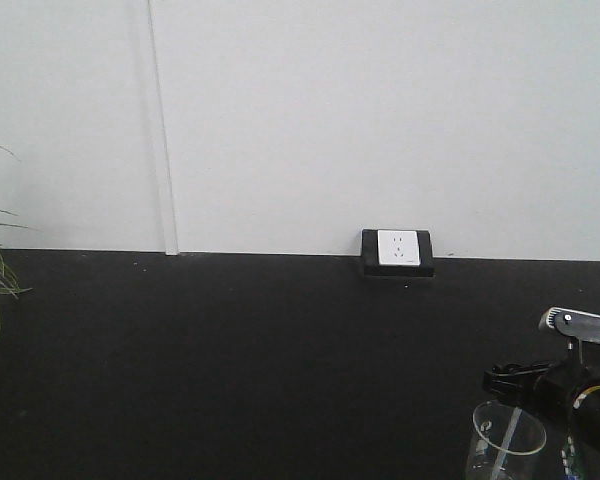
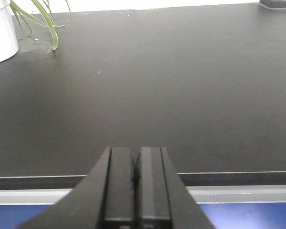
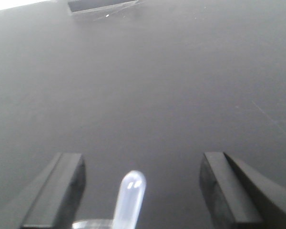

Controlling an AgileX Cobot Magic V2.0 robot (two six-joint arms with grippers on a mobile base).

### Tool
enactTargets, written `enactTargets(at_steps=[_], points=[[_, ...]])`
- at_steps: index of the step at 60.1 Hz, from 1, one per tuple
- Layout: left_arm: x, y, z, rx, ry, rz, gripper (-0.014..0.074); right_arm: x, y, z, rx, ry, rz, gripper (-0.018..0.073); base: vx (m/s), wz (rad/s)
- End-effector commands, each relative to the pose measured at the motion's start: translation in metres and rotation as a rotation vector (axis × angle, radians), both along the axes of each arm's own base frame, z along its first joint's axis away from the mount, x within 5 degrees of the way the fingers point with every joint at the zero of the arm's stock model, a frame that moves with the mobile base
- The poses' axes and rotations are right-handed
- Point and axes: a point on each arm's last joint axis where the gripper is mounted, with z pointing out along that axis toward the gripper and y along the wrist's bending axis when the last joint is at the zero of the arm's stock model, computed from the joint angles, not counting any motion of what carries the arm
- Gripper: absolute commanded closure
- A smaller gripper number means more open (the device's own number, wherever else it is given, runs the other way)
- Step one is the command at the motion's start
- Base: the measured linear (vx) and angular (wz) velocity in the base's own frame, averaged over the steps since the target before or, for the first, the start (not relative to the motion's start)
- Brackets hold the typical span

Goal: Grab transparent chemical and place on left bench
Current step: 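Lift the pipette up out of the glass beaker with the right gripper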

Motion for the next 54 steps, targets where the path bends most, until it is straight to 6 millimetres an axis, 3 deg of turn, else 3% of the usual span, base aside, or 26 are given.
enactTargets(at_steps=[1,18,27,35,54], points=[[-0.001,0.000,0.003,-0.014,-0.081,-0.001,0.0600,0.008,-0.003,0.032,-0.005,-0.191,-0.011,0.0072,0.00,0.00],[-0.001,0.000,0.003,-0.014,-0.081,-0.001,0.0600,0.008,-0.003,0.032,-0.001,-0.193,-0.013,0.0265,0.00,0.00],[-0.001,0.000,0.003,-0.014,-0.081,-0.001,0.0600,0.008,-0.002,0.033,0.002,-0.195,-0.011,0.0426,0.00,0.00],[-0.001,0.000,0.003,-0.014,-0.081,-0.001,0.0600,0.004,-0.001,0.047,-0.028,-0.231,0.020,0.0571,0.00,0.00],[-0.001,0.000,0.003,-0.014,-0.081,-0.001,0.0600,-0.026,0.003,0.111,-0.114,-0.392,0.092,0.0566,0.00,0.00]])
